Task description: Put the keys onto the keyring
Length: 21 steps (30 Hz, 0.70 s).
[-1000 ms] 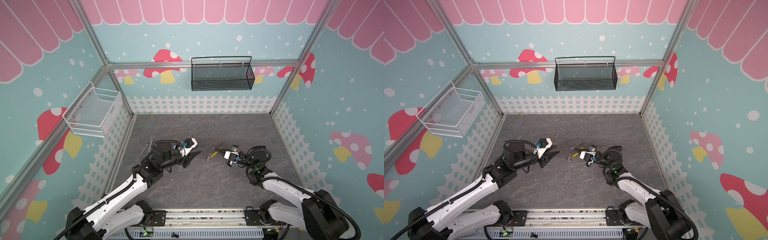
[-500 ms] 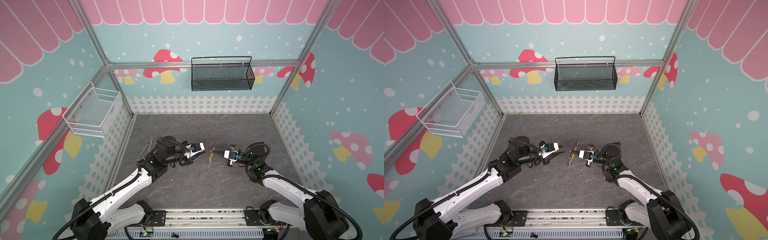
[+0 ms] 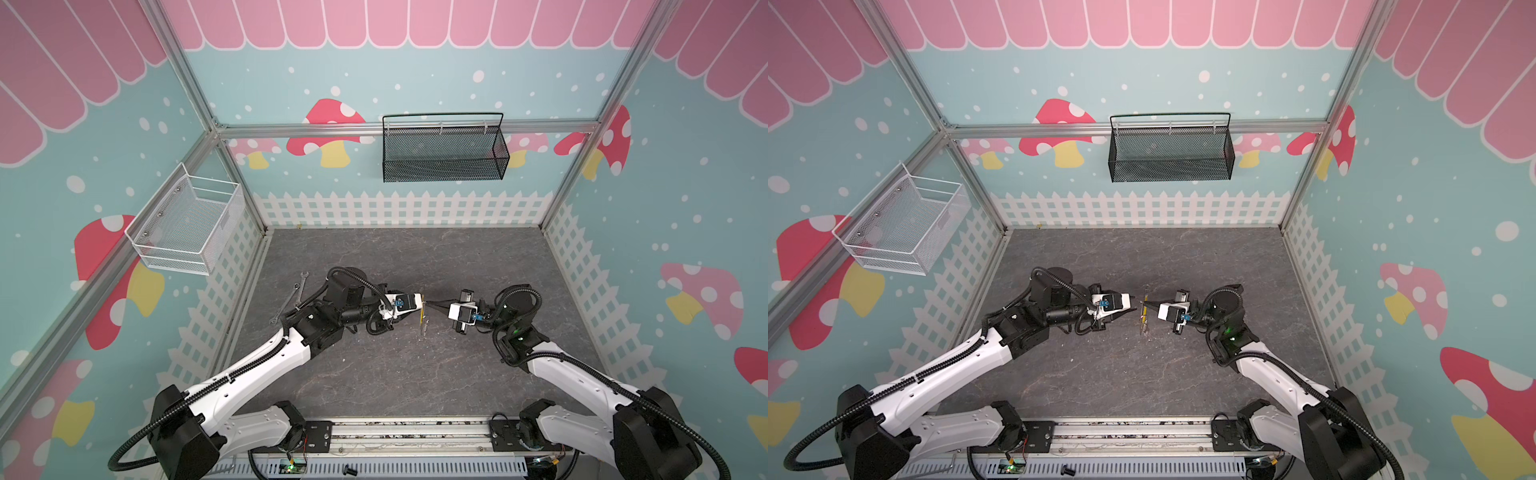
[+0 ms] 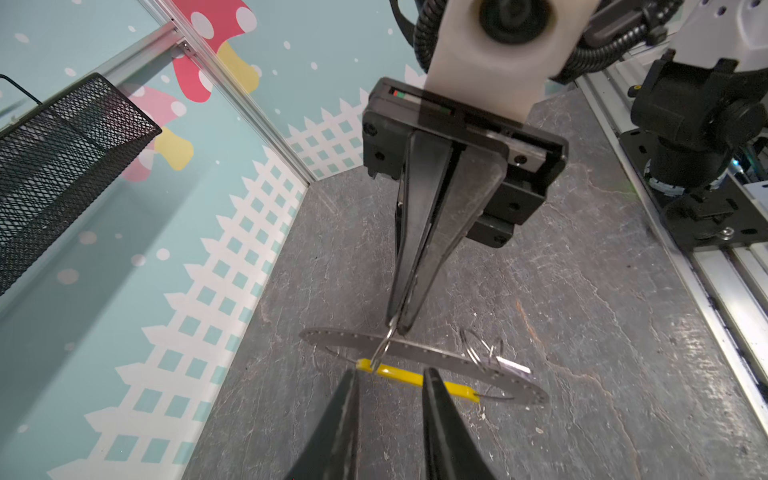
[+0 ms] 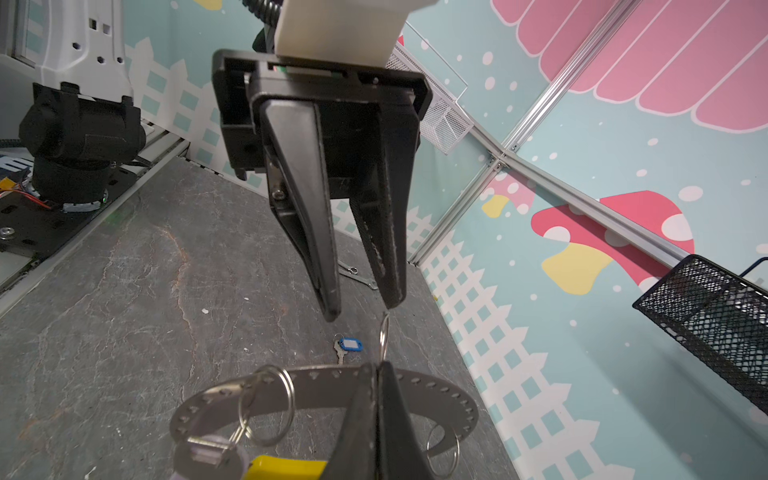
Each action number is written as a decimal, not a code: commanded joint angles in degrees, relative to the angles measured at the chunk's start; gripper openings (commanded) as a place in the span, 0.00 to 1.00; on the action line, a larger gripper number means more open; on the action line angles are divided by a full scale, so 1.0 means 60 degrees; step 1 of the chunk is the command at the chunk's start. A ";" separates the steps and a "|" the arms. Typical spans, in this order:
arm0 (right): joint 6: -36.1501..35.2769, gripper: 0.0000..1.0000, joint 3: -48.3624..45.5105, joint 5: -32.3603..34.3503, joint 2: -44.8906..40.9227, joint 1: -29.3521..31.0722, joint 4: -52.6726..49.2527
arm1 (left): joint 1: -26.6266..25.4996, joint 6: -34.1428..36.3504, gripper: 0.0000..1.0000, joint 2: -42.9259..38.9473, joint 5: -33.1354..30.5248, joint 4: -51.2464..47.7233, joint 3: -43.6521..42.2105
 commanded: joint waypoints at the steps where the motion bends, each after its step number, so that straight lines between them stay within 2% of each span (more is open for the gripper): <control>1: -0.0284 0.00 0.0079 -0.0209 -0.0158 -0.0017 -0.0023 | -0.0056 0.0413 0.29 0.0166 -0.0412 -0.0479 0.0339; 9: -0.0529 0.00 0.0087 -0.0329 -0.0180 0.0032 -0.0196 | -0.0122 0.0361 0.29 0.0404 -0.0541 -0.0502 0.0566; 21: -0.0698 0.00 0.0109 -0.0265 -0.0216 0.0090 -0.0295 | -0.0246 0.0442 0.20 0.0574 -0.0127 -0.0620 0.0779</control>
